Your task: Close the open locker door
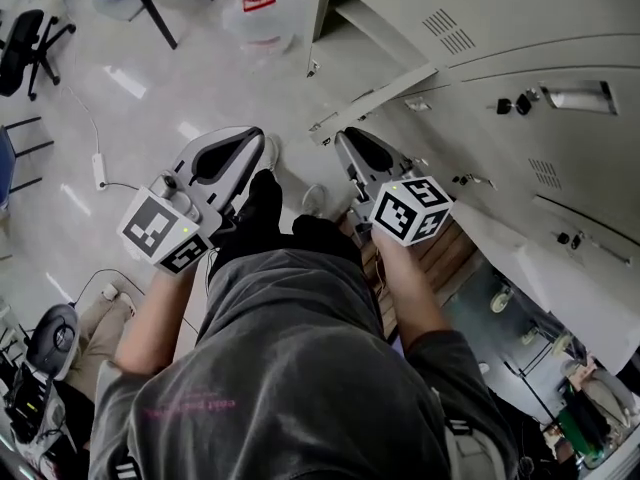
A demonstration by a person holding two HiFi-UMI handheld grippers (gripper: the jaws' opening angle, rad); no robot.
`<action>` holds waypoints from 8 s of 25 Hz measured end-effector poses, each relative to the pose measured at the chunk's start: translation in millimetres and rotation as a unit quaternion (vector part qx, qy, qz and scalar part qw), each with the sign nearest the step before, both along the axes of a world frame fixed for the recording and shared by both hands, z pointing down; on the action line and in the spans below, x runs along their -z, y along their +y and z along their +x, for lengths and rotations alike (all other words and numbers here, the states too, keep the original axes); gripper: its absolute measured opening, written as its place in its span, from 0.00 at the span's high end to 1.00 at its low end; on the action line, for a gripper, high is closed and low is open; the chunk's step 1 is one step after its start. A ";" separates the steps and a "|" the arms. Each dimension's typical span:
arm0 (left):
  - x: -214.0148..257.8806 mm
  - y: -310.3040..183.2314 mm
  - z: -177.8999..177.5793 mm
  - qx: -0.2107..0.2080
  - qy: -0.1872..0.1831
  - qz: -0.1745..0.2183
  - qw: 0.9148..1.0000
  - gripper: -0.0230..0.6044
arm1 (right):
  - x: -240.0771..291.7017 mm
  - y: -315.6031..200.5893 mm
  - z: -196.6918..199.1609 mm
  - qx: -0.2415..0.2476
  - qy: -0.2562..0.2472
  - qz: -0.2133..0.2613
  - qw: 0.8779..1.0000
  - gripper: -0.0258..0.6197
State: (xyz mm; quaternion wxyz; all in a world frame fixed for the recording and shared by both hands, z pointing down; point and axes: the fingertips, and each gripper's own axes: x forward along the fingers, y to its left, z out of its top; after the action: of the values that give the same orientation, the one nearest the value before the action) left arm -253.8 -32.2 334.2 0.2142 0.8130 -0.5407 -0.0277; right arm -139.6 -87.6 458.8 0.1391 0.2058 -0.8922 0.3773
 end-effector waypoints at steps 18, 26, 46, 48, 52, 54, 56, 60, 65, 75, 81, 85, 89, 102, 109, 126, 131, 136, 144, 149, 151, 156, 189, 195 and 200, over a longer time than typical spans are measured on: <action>-19.8 -29.2 -57.4 -0.033 0.023 -0.015 0.999 0.94 | -10.0 -28.3 -45.4 -0.041 0.021 -0.008 0.999 0.85; -26.5 -43.4 -73.7 -0.034 0.035 -0.017 0.999 0.94 | -10.9 -44.8 -60.3 -0.044 0.030 -0.004 0.999 0.85; -39.5 -78.9 -119.1 -0.035 0.061 -0.016 0.997 0.94 | -13.8 -90.5 -94.0 -0.067 0.058 0.007 0.996 0.86; -41.0 -83.4 -123.2 -0.034 0.064 -0.016 0.997 0.94 | -14.0 -95.5 -96.7 -0.068 0.061 0.009 0.996 0.86; -42.6 -93.2 -127.7 -0.034 0.071 -0.013 0.997 0.94 | -14.4 -107.5 -101.3 -0.071 0.067 0.012 0.995 0.86; -43.8 -97.4 -129.0 -0.037 0.073 -0.011 0.997 0.94 | -14.7 -113.5 -103.9 -0.073 0.070 0.014 0.995 0.86; -45.3 -101.3 -130.6 -0.038 0.076 -0.010 0.996 0.94 | -15.5 -119.2 -106.1 -0.075 0.072 0.016 0.994 0.86; -48.7 -107.4 -136.8 -0.040 0.077 -0.011 0.996 0.94 | -16.7 -129.7 -109.3 -0.082 0.076 0.018 0.994 0.86; -52.2 -116.6 -147.4 -0.038 0.074 -0.013 0.996 0.94 | -19.4 -142.3 -111.9 -0.089 0.079 0.018 0.993 0.86; -54.6 -136.9 -157.8 -0.043 0.073 -0.014 0.996 0.94 | -21.6 -163.5 -118.7 -0.100 0.083 0.018 0.991 0.86; -56.7 -144.4 -161.0 -0.045 0.073 -0.017 0.996 0.94 | -20.7 -174.8 -121.2 -0.105 0.083 0.020 0.991 0.86; -57.0 -149.7 -163.0 -0.046 0.074 -0.018 0.996 0.94 | -21.2 -181.9 -121.7 -0.109 0.084 0.019 0.990 0.86; -58.2 -153.6 -166.0 -0.046 0.074 -0.019 0.996 0.94 | -21.8 -187.5 -122.5 -0.113 0.086 0.020 0.990 0.87; -60.5 -164.4 -166.1 -0.052 0.076 -0.023 0.995 0.94 | -24.6 -199.4 -120.8 -0.126 0.090 0.021 0.988 0.87; -60.4 -167.6 -166.0 -0.054 0.078 -0.023 0.995 0.94 | -23.0 -204.5 -118.9 -0.134 0.093 0.025 0.986 0.87; -52.0 -164.1 -169.6 -0.052 0.075 -0.013 0.996 0.94 | -19.3 -190.1 -132.6 -0.112 0.092 0.031 0.989 0.87; -46.3 -152.6 -167.3 -0.046 0.070 -0.008 0.996 0.94 | -15.1 -176.8 -134.3 -0.099 0.087 0.038 0.991 0.87; -35.0 -132.5 -159.2 -0.040 0.062 0.000 0.997 0.94 | 3.8 -160.6 -129.5 -0.089 0.074 0.057 0.992 0.87; -1.0 -90.5 -117.0 -0.039 0.053 0.034 0.997 0.94 | 50.7 -113.2 -97.2 -0.070 0.057 0.103 0.991 0.87; 21.1 -53.2 -84.1 -0.034 0.045 0.056 0.997 0.94 | 78.3 -73.0 -62.3 -0.065 0.043 0.125 0.989 0.87; 30.8 -36.3 -70.5 -0.033 0.037 0.071 0.996 0.94 | 88.4 -56.8 -47.1 -0.064 0.035 0.138 0.988 0.87; 56.1 4.2 -38.3 -0.032 0.021 0.100 0.994 0.94 | 116.6 -18.2 -9.4 -0.068 0.015 0.167 0.983 0.87; 137.9 19.0 47.1 -0.171 -0.019 0.149 0.974 0.94 | 214.6 53.9 120.6 -0.230 -0.051 0.222 0.946 0.87; 136.8 4.5 33.7 -0.204 -0.013 0.148 0.968 0.94 | 218.6 57.2 109.7 -0.263 -0.041 0.227 0.937 0.87; 136.8 -5.4 35.1 -0.226 -0.007 0.147 0.963 0.94 | 220.7 54.9 108.4 -0.281 -0.034 0.230 0.931 0.88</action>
State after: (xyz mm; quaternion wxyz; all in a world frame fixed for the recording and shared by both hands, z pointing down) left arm -218.7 -37.5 197.4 0.0893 0.9369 -0.3341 -0.0515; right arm -31.2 -32.7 238.1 -0.0547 0.4615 -0.8643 0.1922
